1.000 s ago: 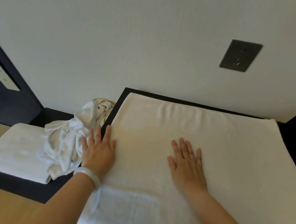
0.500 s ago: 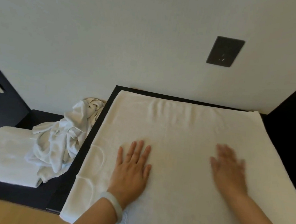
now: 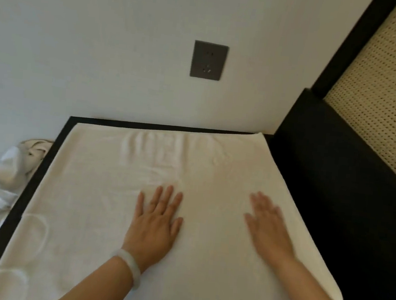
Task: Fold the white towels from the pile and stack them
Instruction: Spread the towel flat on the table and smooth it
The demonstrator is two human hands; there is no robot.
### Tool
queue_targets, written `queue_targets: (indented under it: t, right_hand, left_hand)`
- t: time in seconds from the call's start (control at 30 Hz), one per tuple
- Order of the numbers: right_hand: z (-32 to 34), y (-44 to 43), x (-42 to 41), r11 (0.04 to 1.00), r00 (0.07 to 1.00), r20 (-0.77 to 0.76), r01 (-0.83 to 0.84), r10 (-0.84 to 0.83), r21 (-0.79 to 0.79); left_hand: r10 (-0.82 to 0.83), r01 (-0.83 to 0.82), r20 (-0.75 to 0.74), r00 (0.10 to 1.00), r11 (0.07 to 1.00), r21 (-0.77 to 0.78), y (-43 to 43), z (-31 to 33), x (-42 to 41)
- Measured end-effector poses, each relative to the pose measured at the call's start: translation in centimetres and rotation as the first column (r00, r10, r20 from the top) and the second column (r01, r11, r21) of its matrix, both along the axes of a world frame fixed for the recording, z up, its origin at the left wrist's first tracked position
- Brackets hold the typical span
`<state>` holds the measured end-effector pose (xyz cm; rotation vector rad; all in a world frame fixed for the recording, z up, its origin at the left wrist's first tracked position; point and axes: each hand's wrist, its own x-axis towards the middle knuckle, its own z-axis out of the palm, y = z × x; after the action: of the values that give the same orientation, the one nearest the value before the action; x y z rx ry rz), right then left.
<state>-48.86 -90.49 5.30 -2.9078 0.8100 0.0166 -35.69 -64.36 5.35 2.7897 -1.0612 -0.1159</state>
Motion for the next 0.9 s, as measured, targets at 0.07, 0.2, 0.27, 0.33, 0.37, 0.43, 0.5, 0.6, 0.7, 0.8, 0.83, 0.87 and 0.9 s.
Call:
queue_targets:
  t: [0.07, 0.2, 0.27, 0.33, 0.37, 0.43, 0.5, 0.6, 0.7, 0.8, 0.83, 0.87, 0.9]
  right_hand:
    - [1.2, -3.5, -1.3, 0.966, 0.967, -0.057, 0.251, -0.248, 0.062]
    - [1.6, -1.1, 0.9, 0.956, 0.956, -0.023, 0.294, -0.294, -0.007]
    - [0.3, 3.9, 2.2, 1.0, 0.999, 0.022, -0.028, 0.028, -0.011]
    - [-0.4, 6.9, 2.4, 0.976, 0.976, -0.022, -0.217, 0.217, -0.017]
    - [-0.2, 6.4, 2.4, 0.984, 0.984, -0.036, -0.174, 0.172, -0.027]
    - [0.7, 4.1, 1.6, 0.999, 0.994, -0.096, 0.048, -0.05, -0.025]
    - [1.9, 1.8, 0.2, 0.977, 0.97, -0.135, 0.208, -0.201, 0.04]
    - [2.6, 3.1, -1.1, 0.983, 0.977, -0.17, 0.147, -0.128, 0.106]
    - [1.3, 6.6, -0.8, 0.992, 0.969, -0.243, -0.005, 0.035, 0.123]
    - [0.3, 7.0, 0.7, 0.996, 0.979, -0.203, 0.014, 0.004, 0.088]
    - [0.2, 6.7, 1.2, 0.997, 0.981, -0.193, 0.013, 0.002, 0.077]
    - [0.1, 6.3, 1.7, 0.998, 0.983, -0.184, 0.007, 0.006, 0.068]
    - [0.1, 5.9, 2.4, 0.998, 0.985, -0.175, 0.001, 0.009, 0.061]
  left_hand:
    - [0.011, -0.011, 0.008, 1.0, 1.0, -0.002, 0.0, -0.2, 0.0]
    - [0.009, -0.009, -0.007, 1.0, 1.0, -0.008, 0.0, -0.1, -0.1]
    - [-0.003, 0.003, -0.02, 1.0, 1.0, -0.012, 0.1, -0.2, 0.0]
    - [-0.024, 0.024, -0.002, 1.0, 1.0, 0.008, 0.5, -0.4, 0.4]
    - [-0.026, 0.026, 0.004, 1.0, 0.999, 0.022, 1.0, -0.4, 0.5]
    - [0.027, -0.027, -0.008, 1.0, 0.999, 0.036, 2.8, -0.3, 0.5]
    - [0.182, -0.18, -0.035, 0.983, 0.982, 0.058, 5.5, -0.2, 0.0]
    - [0.42, -0.406, -0.068, 0.905, 0.901, 0.154, 9.7, -0.3, -1.3]
    - [0.467, -0.436, -0.146, 0.872, 0.878, 0.2, 11.7, 0.0, -2.0]
    - [0.448, -0.414, -0.155, 0.881, 0.886, 0.207, 11.5, 0.3, -1.0]
    - [0.448, -0.414, -0.155, 0.881, 0.887, 0.205, 11.3, 0.4, -0.4]
    - [0.445, -0.414, -0.153, 0.882, 0.889, 0.198, 11.0, 0.4, 0.4]
    - [0.44, -0.411, -0.148, 0.886, 0.892, 0.189, 10.7, 0.3, 1.2]
